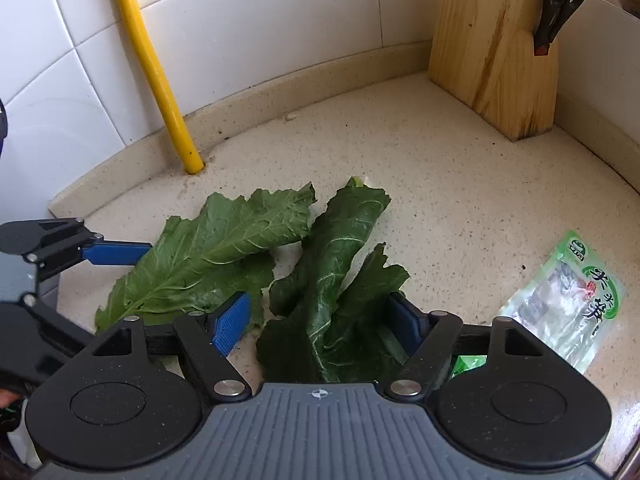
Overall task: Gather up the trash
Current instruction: 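Position the right gripper over the dark leaf while the left lowers onto the broad leaf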
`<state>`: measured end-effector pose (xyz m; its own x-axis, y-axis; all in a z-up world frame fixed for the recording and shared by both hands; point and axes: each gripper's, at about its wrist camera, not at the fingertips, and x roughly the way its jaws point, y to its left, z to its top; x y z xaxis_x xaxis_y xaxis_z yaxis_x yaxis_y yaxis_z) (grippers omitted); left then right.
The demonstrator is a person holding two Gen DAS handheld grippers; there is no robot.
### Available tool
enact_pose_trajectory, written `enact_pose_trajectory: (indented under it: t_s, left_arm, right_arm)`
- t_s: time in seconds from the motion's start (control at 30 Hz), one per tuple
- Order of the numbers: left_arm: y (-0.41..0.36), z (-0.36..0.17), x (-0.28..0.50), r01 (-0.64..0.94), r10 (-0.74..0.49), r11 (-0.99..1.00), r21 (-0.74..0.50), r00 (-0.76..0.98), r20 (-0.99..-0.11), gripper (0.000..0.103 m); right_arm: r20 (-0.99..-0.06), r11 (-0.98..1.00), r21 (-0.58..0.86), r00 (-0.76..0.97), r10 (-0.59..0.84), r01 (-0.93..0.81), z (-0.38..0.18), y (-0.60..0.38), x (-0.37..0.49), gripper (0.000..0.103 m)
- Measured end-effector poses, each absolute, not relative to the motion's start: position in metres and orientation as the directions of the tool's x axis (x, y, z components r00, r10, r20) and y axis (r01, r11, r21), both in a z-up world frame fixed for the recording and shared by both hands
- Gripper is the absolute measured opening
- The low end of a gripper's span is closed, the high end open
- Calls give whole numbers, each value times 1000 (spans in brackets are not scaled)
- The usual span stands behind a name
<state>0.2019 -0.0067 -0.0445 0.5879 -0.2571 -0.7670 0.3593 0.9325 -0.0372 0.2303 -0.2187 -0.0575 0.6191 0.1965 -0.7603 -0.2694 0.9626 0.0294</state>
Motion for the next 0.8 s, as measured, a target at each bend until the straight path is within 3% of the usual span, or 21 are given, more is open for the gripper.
enact_pose_trajectory:
  t_s: [0.13, 0.2, 0.3, 0.8]
  left_arm:
    - [-9, -47, 204, 363, -259, 931, -31, 600, -757, 85]
    - [-9, -50, 204, 363, -254, 931, -19, 611, -750, 95]
    - [-7, -53, 205, 343, -244, 939, -20, 621, -745, 100]
    - [-5, -55, 197, 318, -235, 948, -21, 650, -723, 102]
  right_arm:
    - [-751, 963, 46, 626, 209, -266, -60, -220, 227, 87]
    - [-739, 960, 68, 633, 231, -271, -61, -223, 221, 93]
    - [-729, 956, 69, 640, 243, -285, -64, -222, 212, 102]
    - [-721, 956, 43, 653, 232, -292, -68, -218, 208, 103]
